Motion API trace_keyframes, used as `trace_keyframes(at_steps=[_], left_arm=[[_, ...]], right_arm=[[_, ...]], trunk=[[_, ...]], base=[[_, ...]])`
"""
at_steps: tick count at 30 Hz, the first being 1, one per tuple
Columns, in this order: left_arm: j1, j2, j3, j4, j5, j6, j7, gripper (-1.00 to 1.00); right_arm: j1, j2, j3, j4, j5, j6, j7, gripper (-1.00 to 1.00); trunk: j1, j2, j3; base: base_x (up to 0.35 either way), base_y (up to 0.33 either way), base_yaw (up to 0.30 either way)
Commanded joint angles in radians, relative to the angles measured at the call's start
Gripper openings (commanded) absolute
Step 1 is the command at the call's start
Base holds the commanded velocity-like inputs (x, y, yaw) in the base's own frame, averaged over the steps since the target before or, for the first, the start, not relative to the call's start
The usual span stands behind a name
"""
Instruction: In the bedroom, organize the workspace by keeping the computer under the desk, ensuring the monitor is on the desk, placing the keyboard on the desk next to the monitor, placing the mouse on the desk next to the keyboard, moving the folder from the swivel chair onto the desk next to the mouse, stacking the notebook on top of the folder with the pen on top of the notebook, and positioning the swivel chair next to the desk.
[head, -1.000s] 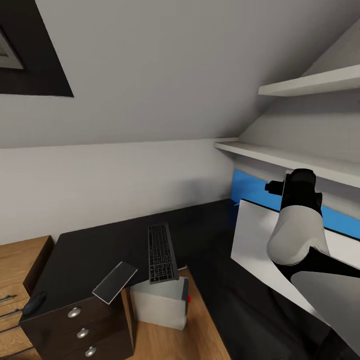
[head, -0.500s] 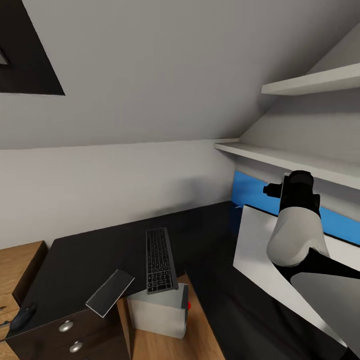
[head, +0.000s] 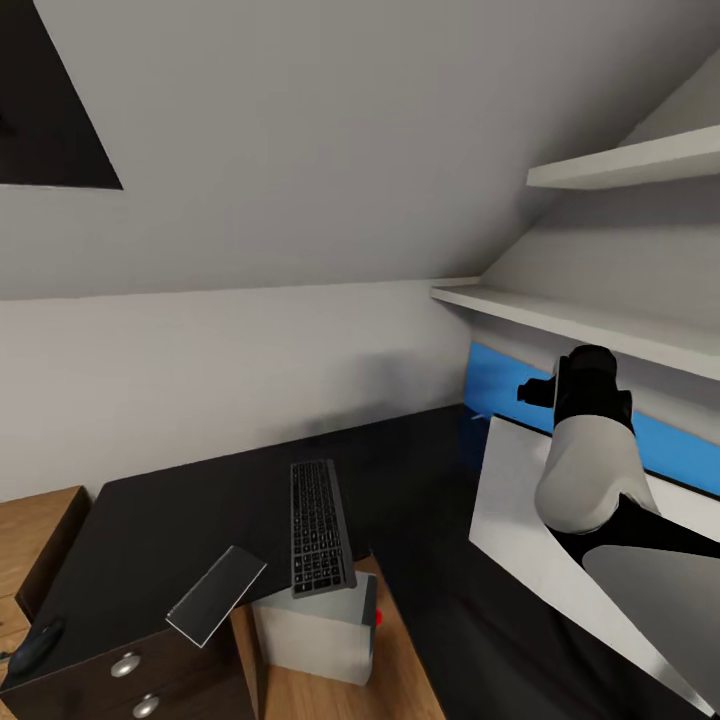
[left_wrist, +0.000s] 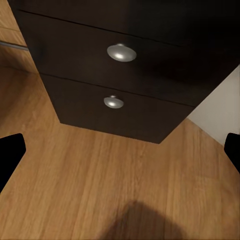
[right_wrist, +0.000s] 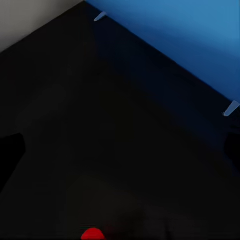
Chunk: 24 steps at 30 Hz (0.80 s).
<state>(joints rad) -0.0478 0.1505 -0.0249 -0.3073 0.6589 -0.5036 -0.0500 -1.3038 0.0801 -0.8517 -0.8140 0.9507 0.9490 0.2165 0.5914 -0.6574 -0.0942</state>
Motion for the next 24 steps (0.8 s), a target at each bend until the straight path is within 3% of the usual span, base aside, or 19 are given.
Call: trace_keyframes(at_steps=[1, 9, 20, 24], left_arm=[[-0.001, 0.001, -0.003, 0.001, 0.01, -0.003, -0.005, 1.0], [0.0, 0.001, -0.002, 0.001, 0.01, -0.003, -0.005, 1.0], [0.0, 0.001, 0.0, 0.001, 0.011, -0.003, -0.004, 1.0], [-0.001, 0.001, 0.0, 0.001, 0.011, -0.003, -0.003, 1.0]], right_arm=[[-0.002, 0.001, -0.004, 0.0, 0.01, 0.009, 0.009, 1.0], [-0.002, 0.001, -0.005, 0.003, 0.01, 0.06, 0.008, 1.0], [-0.002, 0.0, -0.009, 0.005, 0.012, 0.076, -0.016, 1.0], [-0.002, 0.002, -0.034, 0.014, 0.014, 0.081, -0.053, 1.0]], trunk=[[0.0, -0.002, -0.002], [0.0, -0.002, -0.002], [0.0, -0.002, -0.002], [0.0, -0.002, -0.002]], base=[[0.016, 0.0, 0.0], [0.007, 0.0, 0.0], [0.0, 0.0, 0.0], [0.0, 0.0, 0.0]])
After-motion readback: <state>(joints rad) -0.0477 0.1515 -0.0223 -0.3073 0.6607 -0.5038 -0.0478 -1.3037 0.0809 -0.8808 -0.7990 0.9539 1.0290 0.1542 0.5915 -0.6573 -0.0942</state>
